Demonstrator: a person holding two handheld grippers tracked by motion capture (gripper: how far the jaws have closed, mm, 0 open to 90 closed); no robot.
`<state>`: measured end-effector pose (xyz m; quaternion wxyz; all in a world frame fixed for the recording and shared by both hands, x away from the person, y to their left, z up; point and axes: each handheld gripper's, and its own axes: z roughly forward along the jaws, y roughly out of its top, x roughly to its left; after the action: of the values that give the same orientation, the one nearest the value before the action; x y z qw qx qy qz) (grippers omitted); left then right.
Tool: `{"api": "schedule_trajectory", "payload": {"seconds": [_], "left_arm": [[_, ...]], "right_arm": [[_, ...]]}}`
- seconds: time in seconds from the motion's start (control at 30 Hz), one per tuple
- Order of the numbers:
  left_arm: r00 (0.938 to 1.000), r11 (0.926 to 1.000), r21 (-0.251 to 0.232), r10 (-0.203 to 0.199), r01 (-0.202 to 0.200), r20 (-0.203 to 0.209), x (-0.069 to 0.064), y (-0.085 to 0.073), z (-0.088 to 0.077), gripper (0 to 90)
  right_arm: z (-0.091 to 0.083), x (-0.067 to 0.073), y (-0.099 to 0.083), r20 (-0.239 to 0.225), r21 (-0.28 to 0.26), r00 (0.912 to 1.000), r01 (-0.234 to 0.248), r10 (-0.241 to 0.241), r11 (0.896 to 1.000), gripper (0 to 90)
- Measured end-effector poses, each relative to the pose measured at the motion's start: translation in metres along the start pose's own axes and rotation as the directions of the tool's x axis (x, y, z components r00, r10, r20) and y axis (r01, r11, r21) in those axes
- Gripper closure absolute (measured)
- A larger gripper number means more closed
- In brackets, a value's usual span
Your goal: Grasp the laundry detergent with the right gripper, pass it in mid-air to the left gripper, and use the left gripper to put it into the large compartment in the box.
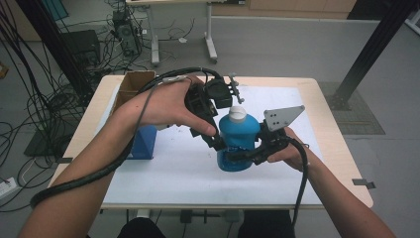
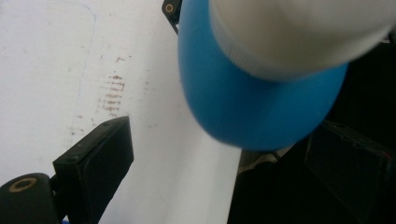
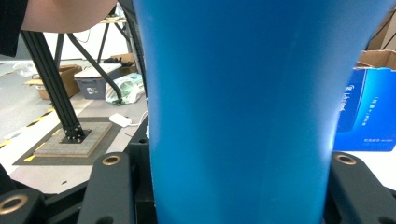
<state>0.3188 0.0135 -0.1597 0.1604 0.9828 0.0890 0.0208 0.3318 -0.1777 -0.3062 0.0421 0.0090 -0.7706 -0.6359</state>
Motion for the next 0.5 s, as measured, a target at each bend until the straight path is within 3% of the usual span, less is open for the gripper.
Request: {"api": "schedule_trajectory", "payload": {"seconds": [0.5], "left_arm": [[0.9992, 0.9992, -0.020, 0.037, -0.036, 0.017, -0.010, 0.014, 0.005, 8.0]], "right_arm": [[0.009, 0.002, -0.003, -0.014, 0.007, 0.9999, 0.003, -0.003, 1.000, 44.1]]}}
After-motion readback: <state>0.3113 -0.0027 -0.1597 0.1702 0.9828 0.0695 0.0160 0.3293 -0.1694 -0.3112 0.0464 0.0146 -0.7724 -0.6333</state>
